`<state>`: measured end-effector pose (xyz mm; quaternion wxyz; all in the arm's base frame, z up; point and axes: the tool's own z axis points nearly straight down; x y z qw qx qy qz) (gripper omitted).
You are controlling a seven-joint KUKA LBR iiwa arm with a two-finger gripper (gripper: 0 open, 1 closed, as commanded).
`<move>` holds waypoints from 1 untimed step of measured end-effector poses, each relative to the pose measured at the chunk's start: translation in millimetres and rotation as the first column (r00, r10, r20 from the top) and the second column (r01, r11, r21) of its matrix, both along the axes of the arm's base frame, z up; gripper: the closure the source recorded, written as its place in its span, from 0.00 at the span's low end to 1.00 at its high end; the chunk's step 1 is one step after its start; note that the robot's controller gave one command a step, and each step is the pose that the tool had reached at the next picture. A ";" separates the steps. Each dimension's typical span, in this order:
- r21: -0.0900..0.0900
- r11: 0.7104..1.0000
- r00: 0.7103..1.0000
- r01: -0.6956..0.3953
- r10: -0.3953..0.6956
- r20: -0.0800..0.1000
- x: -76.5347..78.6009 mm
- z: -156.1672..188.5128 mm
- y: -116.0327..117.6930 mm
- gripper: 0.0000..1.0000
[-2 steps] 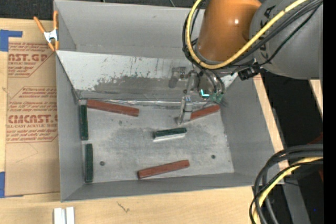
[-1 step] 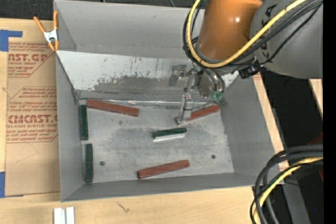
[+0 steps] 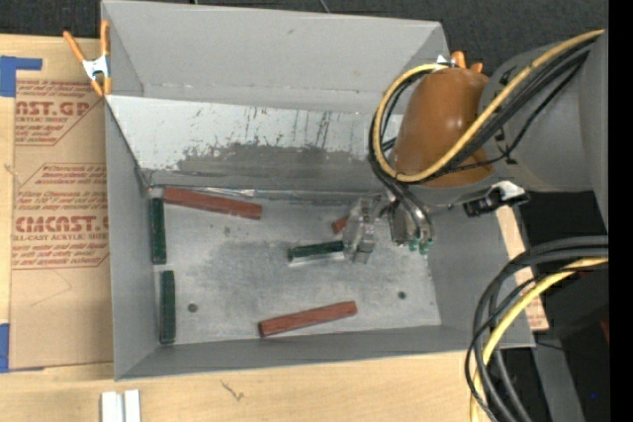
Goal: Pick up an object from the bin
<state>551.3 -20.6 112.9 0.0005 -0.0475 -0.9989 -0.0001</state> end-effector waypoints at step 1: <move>0.000 1.000 1.000 0.000 0.000 0.001 0.4 0.4 0.1 0.00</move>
Offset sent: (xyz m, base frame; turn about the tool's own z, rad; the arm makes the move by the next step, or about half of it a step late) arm 0.0000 0.0000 0.0000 0.0000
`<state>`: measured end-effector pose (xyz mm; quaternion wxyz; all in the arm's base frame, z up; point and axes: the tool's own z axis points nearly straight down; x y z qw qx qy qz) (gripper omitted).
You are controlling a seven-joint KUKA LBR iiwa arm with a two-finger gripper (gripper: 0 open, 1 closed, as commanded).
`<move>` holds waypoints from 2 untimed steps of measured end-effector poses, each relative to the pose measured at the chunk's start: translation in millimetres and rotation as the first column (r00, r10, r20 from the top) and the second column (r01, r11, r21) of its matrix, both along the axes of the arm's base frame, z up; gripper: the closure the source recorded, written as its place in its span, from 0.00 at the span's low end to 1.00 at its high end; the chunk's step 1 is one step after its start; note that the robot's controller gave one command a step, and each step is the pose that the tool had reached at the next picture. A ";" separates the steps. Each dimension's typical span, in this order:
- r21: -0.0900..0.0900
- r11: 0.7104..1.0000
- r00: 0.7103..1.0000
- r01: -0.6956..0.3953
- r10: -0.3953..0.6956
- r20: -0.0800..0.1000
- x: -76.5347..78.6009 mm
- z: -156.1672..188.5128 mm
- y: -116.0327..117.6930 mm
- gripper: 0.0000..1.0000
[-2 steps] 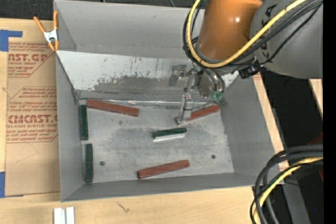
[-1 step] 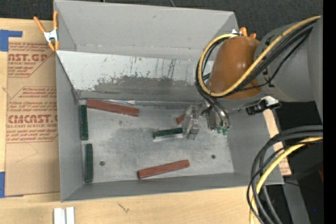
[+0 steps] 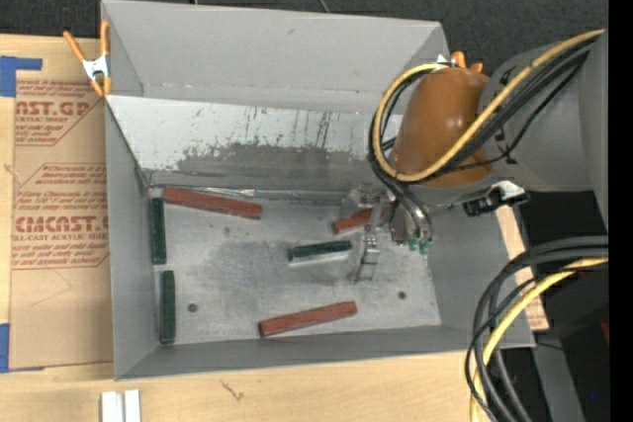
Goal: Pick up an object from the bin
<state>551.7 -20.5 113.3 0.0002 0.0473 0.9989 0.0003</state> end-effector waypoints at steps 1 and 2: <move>0.000 1.000 1.000 0.000 0.000 0.000 0.0 0.0 0.0 0.00; 0.000 0.987 0.987 -0.161 0.161 0.000 15.2 -43.0 27.9 1.00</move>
Offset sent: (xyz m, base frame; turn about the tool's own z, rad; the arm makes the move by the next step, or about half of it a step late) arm 0.0150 0.0271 -0.0433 -0.1617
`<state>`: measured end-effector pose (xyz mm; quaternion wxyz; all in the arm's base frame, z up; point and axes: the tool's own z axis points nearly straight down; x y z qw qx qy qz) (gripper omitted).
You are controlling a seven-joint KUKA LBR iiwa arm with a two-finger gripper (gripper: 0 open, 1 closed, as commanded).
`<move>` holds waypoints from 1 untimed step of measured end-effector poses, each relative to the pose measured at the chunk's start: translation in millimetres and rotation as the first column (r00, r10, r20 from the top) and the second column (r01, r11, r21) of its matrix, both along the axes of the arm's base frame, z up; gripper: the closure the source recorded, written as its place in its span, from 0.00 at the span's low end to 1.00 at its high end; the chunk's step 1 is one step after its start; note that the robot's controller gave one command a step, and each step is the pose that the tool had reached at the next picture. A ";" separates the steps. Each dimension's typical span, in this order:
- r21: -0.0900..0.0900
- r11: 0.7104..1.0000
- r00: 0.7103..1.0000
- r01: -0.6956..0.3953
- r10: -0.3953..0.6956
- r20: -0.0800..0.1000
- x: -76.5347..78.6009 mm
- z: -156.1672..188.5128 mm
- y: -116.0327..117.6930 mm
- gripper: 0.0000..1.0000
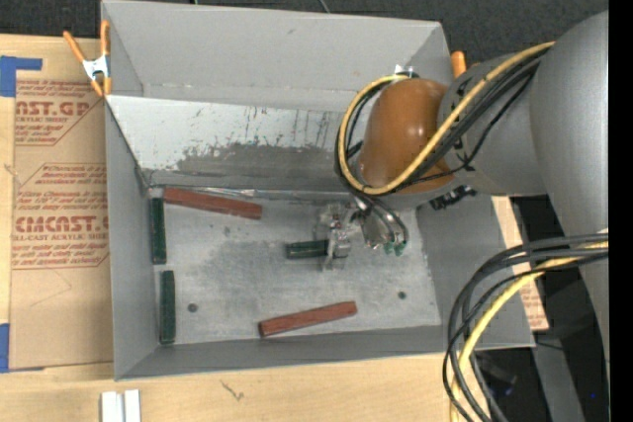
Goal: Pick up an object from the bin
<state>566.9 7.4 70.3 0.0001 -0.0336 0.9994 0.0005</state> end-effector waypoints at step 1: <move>0.000 1.000 1.000 0.000 0.000 0.000 0.0 0.0 0.0 1.00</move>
Offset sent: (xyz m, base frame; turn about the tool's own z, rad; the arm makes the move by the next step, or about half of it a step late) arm -0.0255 -0.0356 0.1170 0.0176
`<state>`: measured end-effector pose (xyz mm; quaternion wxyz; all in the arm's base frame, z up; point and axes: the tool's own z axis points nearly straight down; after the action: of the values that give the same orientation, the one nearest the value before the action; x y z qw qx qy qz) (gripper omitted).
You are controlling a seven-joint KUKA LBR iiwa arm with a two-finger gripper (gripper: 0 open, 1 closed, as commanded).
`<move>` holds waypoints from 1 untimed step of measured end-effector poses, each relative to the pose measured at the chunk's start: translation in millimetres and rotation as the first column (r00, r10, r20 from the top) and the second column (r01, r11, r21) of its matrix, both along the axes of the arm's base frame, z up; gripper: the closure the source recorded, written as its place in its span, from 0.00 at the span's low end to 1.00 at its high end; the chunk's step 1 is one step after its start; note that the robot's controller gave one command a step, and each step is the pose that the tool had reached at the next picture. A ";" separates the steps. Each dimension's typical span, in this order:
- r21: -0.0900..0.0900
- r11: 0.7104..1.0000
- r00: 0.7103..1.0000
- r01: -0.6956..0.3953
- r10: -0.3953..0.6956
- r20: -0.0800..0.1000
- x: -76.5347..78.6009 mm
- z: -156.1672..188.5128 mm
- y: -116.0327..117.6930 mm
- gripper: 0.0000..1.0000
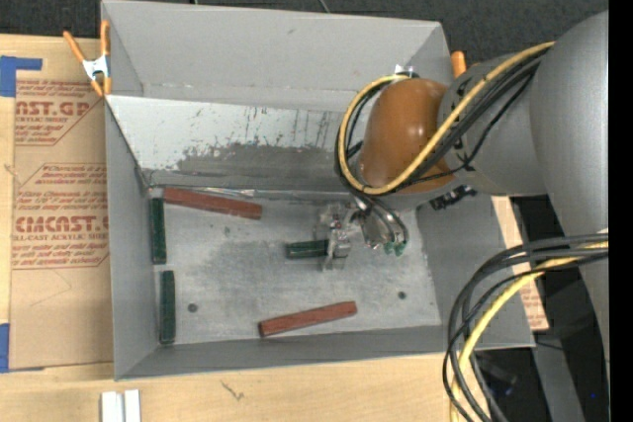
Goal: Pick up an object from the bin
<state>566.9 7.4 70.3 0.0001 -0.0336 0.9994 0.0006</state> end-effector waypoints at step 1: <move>-0.001 1.000 1.000 0.018 -0.018 0.002 -25.1 116.7 -35.3 1.00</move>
Offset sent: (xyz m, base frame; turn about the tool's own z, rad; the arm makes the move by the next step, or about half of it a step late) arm 0.0000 0.0000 0.0000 0.0000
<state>541.8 -27.9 187.0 0.0009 -0.0247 0.9997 -0.0001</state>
